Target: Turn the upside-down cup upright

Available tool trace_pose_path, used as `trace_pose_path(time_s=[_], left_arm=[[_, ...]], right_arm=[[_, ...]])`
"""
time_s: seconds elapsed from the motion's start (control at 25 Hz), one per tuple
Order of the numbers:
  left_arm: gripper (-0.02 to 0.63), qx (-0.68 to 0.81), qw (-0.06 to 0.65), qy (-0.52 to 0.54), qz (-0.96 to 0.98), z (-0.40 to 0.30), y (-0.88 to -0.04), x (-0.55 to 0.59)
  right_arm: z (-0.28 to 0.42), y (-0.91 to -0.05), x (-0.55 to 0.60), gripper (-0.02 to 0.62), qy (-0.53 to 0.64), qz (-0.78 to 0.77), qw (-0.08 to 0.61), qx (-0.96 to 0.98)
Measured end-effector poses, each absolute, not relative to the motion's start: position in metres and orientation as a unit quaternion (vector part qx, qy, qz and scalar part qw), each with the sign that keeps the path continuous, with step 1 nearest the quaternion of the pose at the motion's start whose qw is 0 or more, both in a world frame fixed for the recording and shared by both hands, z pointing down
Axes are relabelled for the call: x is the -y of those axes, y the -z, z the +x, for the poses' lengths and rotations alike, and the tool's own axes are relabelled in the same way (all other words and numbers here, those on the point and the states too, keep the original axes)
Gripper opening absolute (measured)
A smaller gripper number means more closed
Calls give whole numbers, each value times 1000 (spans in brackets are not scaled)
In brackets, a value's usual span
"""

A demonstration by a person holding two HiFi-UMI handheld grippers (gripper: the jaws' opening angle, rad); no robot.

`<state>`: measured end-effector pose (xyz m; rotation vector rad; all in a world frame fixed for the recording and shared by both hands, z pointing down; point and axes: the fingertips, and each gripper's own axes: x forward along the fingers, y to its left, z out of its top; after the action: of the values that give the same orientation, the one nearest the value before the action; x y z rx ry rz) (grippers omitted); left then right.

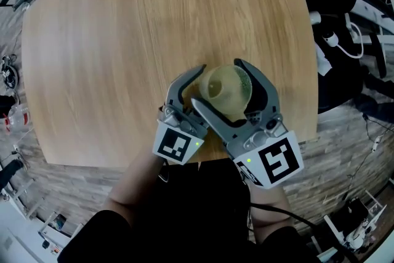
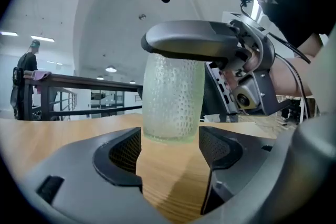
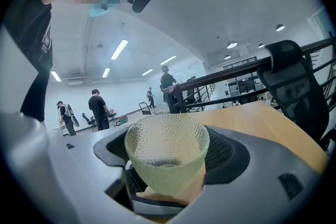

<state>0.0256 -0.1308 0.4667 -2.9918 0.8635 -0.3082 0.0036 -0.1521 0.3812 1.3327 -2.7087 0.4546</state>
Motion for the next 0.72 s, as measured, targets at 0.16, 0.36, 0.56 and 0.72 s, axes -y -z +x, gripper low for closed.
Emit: trace_pose_path(time_s=[0.16, 0.36, 0.56, 0.72], left_arm=[[331, -274, 9, 91, -957, 21, -467, 130], [296, -275, 7, 88, -957, 13, -468, 123], [298, -267, 16, 90, -960, 13, -466, 117], [298, -260, 19, 94, -961, 11, -466, 116]], right_arm=[[1, -386, 149, 354, -165, 433, 36, 885], [3, -389, 147, 354, -196, 432, 8, 880], [-1, -395, 144, 354, -197, 427, 18, 882], [-6, -397, 142, 354, -188, 428, 31, 884]])
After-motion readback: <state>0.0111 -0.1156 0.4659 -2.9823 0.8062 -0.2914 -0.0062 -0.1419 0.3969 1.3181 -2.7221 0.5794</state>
